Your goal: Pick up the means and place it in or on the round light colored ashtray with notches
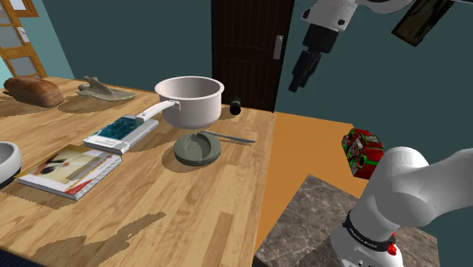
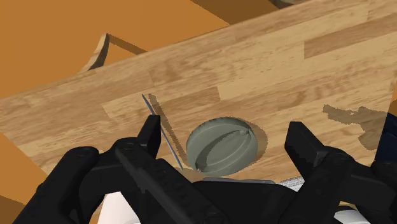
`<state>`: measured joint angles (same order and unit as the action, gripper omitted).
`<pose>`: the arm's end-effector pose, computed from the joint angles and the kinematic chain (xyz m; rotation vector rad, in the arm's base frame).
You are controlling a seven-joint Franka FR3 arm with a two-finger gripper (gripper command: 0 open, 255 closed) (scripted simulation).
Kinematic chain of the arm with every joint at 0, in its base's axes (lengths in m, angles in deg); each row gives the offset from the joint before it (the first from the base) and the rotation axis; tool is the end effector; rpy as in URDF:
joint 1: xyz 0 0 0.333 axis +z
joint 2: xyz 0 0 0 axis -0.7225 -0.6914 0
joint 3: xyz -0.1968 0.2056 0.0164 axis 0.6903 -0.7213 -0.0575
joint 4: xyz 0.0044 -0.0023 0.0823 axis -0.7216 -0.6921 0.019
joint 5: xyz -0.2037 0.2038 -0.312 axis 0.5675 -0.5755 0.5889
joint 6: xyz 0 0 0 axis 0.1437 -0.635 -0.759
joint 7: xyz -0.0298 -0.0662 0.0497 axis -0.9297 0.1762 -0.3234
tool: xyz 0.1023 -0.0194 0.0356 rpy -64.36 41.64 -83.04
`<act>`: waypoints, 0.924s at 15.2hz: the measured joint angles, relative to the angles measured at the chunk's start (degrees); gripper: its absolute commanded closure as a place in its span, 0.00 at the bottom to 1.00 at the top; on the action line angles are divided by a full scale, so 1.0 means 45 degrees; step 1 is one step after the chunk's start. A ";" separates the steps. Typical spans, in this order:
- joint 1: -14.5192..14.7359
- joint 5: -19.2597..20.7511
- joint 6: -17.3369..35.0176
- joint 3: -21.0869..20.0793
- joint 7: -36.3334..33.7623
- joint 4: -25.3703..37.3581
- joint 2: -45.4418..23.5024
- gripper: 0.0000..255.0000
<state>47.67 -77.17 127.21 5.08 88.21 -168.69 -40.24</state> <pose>0.3581 -0.0124 0.6290 -2.9855 -0.1464 -0.2603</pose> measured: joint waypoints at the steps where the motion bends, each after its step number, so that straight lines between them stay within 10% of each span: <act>1: 0.0000 0.0000 0.0000 0.0000 0.0000 0.0000 0.0000 0.00; 14: 0.0528 0.0298 0.4360 0.0669 0.2349 -0.0488 -0.4121 0.00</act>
<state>50.05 -75.83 146.82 8.09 98.78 -170.89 -58.79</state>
